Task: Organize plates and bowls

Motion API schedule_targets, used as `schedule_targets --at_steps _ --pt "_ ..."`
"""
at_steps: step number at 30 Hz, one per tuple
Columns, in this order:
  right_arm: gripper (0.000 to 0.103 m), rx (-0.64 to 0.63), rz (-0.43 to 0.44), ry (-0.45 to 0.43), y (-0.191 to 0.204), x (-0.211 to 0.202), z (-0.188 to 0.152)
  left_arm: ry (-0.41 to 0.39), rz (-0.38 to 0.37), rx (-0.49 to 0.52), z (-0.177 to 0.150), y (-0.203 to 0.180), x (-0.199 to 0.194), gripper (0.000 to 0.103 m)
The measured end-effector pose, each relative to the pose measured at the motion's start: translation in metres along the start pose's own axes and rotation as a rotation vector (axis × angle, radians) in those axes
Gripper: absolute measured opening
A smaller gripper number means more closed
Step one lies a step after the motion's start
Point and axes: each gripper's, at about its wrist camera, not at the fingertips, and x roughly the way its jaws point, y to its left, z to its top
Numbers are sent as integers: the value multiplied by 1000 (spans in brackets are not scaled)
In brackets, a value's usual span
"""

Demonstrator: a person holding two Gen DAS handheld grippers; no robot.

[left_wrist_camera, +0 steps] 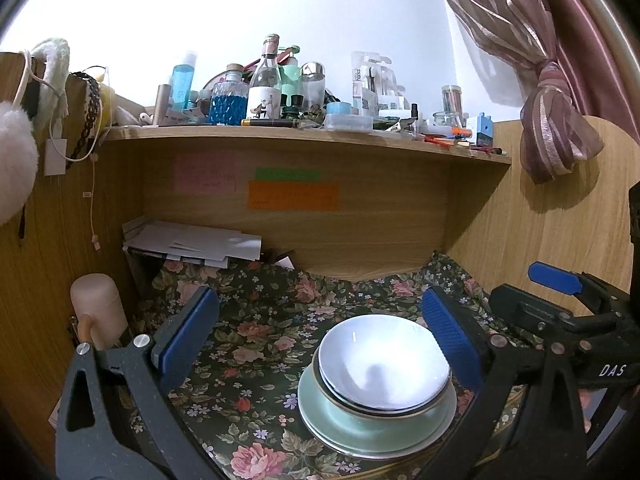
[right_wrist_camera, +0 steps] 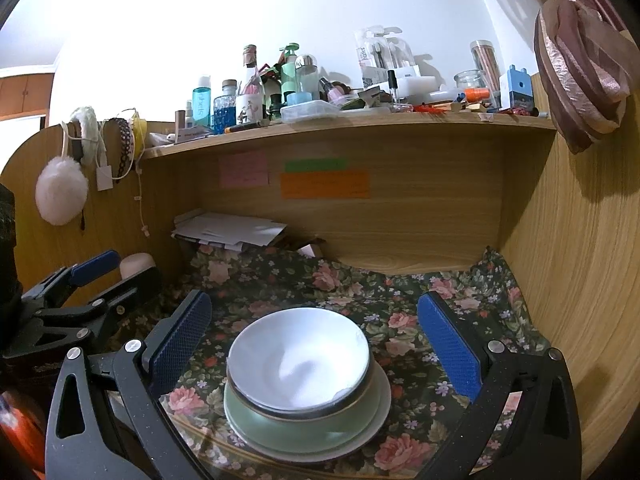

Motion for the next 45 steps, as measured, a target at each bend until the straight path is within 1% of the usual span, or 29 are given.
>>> schedule_targets --at_steps 23,39,45 --pt "103 11 7 1 0 1 0 6 2 -6 0 -1 4 103" --pt "103 23 14 2 2 1 0 22 -27 -22 -1 1 8 103" --pt "103 23 18 3 2 1 -1 23 -26 -23 0 2 9 103"
